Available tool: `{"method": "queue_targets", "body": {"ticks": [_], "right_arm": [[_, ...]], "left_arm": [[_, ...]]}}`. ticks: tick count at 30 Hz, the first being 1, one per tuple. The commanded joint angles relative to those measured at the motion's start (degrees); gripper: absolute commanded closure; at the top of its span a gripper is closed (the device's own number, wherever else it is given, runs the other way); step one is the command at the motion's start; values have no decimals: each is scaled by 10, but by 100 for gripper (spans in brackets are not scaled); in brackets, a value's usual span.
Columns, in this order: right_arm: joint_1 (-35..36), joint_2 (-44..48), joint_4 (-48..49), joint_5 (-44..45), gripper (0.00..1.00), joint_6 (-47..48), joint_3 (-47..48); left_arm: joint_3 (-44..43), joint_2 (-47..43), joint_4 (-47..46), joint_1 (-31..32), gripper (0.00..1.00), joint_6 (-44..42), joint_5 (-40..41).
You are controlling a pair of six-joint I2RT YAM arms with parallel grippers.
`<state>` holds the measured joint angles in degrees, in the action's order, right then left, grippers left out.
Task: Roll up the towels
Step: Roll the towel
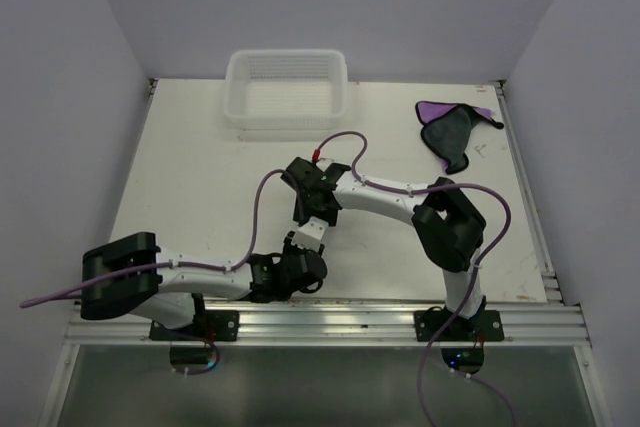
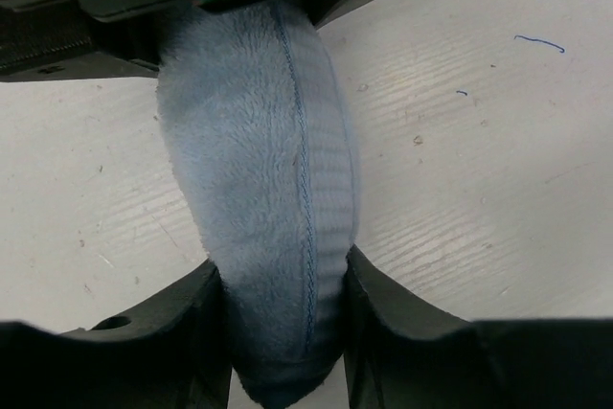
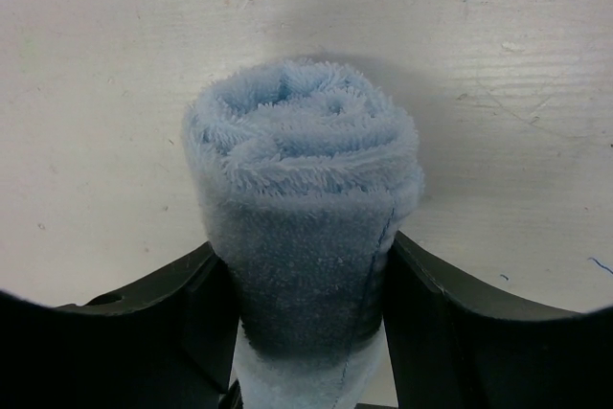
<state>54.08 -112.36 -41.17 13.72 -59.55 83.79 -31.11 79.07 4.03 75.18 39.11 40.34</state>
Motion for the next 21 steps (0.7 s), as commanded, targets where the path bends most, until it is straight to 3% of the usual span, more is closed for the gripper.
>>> {"method": "queue_targets", "body": {"ticks": [1,9,21], "right_arm": [[-6,-5,-6,1,42,-8,21],[-39,13,9,-12,39,0,-7],[-104,34,10,-11,27,36,-22]], "left_arm": [[14,-16,8,7,58,10,1],[101,-101,-102,6,71,11,-55],[160,-147,-176,6,73,74,-105]]}}
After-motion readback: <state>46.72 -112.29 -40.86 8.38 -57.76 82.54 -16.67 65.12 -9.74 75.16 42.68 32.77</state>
